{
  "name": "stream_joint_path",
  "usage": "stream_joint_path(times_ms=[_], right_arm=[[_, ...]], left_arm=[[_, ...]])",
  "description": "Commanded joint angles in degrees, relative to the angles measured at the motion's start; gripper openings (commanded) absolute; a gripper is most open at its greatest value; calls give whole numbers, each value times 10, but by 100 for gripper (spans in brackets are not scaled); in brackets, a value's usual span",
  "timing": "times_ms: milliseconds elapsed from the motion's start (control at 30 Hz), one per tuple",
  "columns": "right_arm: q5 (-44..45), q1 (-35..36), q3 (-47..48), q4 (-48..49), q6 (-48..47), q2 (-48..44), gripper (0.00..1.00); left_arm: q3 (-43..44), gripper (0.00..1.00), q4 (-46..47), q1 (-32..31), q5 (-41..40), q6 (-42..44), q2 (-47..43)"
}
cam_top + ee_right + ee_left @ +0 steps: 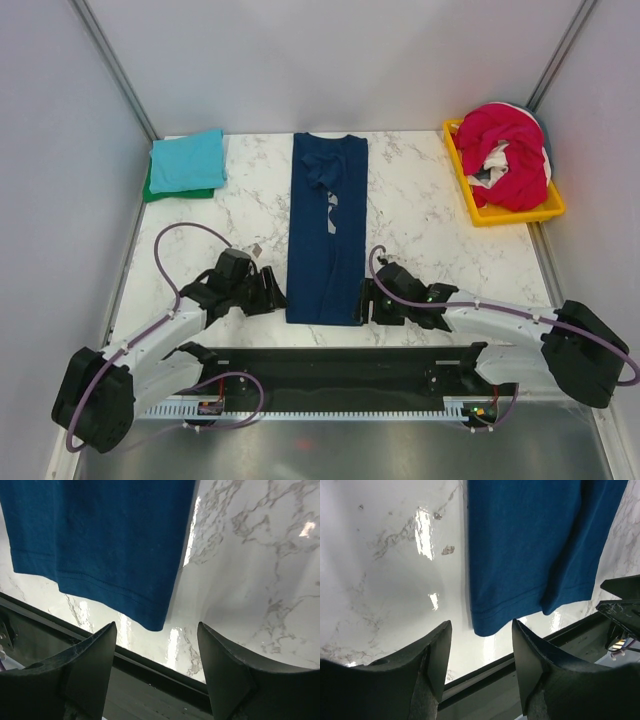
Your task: Fold and stack the t-shirts
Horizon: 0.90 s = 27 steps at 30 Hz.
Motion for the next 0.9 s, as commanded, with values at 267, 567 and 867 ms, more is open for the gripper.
stream_joint_path(times_ms=[267, 567, 867], right_arm=[[4, 21, -31, 101, 40, 74, 62], [8, 21, -35, 109, 39, 76, 39], [12, 21, -41, 88, 37, 46, 0]], left_arm=[[-23, 56, 14, -39, -28, -41, 27], [-29, 51, 45, -69, -41, -63, 51], [-27, 2, 73, -115, -66, -87, 63]])
